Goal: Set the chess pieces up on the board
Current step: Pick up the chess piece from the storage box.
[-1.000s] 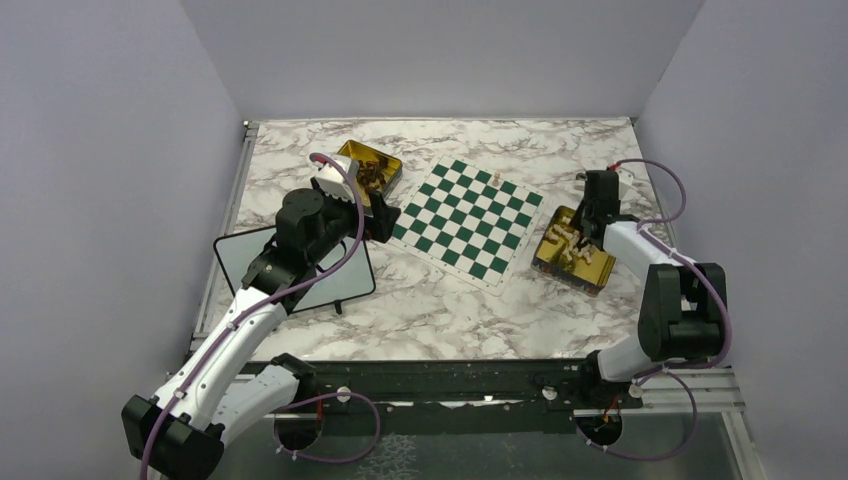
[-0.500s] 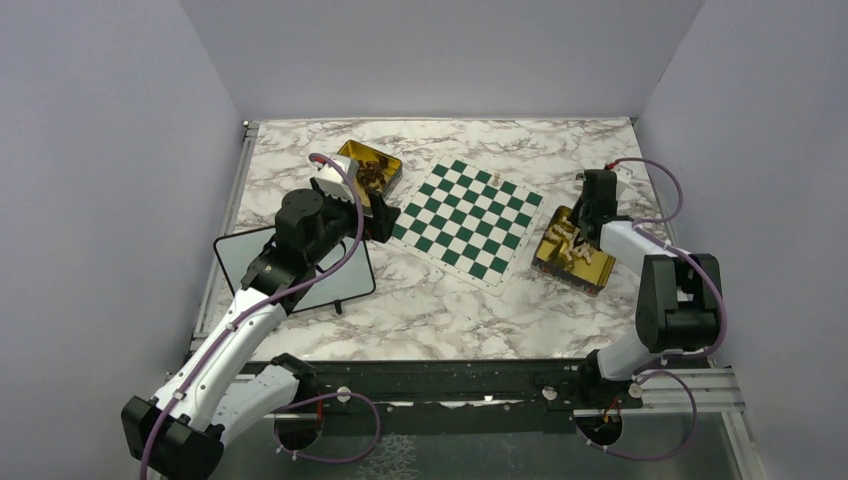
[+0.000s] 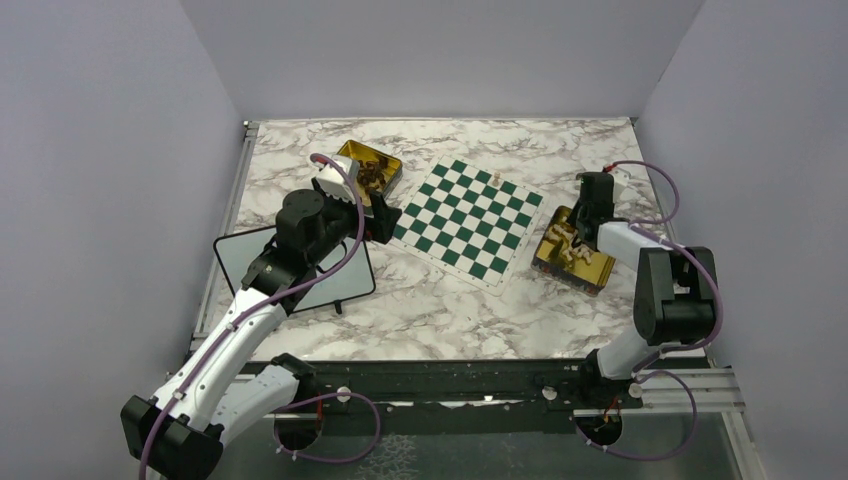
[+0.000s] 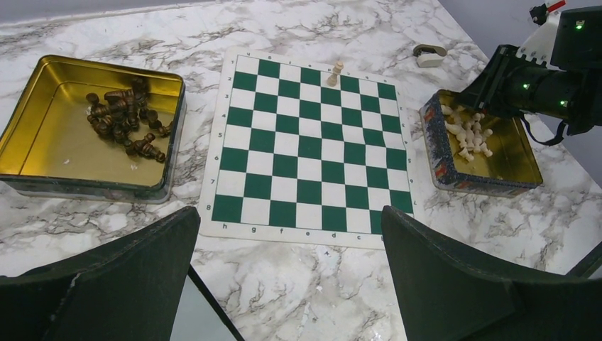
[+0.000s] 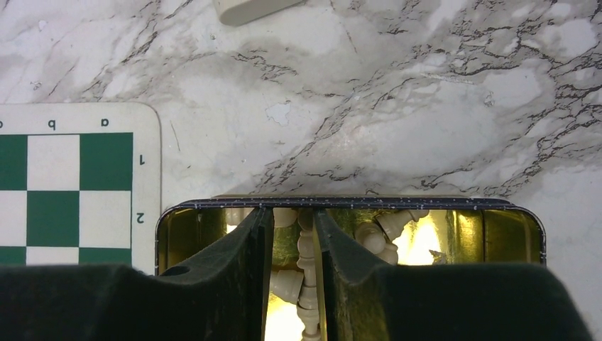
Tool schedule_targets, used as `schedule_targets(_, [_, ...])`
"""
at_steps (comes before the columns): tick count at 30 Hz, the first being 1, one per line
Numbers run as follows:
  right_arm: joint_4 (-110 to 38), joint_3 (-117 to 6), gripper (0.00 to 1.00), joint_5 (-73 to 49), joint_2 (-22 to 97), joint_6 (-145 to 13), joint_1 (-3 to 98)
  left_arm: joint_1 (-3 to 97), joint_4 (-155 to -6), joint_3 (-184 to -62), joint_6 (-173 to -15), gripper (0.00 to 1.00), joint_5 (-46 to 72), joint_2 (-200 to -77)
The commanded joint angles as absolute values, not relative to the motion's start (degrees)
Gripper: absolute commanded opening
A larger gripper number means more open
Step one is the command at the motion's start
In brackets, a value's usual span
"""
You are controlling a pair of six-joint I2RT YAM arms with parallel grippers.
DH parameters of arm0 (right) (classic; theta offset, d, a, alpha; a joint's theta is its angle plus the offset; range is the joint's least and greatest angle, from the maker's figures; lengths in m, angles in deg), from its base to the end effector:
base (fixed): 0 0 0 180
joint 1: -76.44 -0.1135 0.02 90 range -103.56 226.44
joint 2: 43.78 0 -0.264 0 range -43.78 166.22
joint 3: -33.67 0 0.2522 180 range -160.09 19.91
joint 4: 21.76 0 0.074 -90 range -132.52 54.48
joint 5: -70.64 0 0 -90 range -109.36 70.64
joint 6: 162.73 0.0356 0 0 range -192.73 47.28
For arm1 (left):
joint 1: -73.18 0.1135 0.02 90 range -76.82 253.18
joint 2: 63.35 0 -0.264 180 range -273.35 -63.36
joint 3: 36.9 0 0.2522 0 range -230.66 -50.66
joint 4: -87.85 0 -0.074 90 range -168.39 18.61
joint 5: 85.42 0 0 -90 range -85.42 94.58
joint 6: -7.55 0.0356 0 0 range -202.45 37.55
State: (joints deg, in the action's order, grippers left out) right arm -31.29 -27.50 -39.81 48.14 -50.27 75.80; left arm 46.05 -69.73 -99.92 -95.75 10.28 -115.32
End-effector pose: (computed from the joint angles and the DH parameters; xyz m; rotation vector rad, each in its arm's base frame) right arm 0.3276 -0.0088 0.1790 0.6024 2.1450 -0.1864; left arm 0.1872 -0.0999 0.3482 0.2905 1.7838 -0.5954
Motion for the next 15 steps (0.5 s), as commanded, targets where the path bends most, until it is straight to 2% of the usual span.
schedule_targets(1, [-32.66,-28.77,0.31,-42.19,50.11,-49.56,76.1,45.63,-71.47,-99.47,-96.25,0.99,11.66,-115.08])
schedule_targets(15, [-34.31,-30.08,0.32,-39.5,47.84,-51.02,76.12,45.66,-71.3,-99.44,-95.98,0.99,11.05,-115.34])
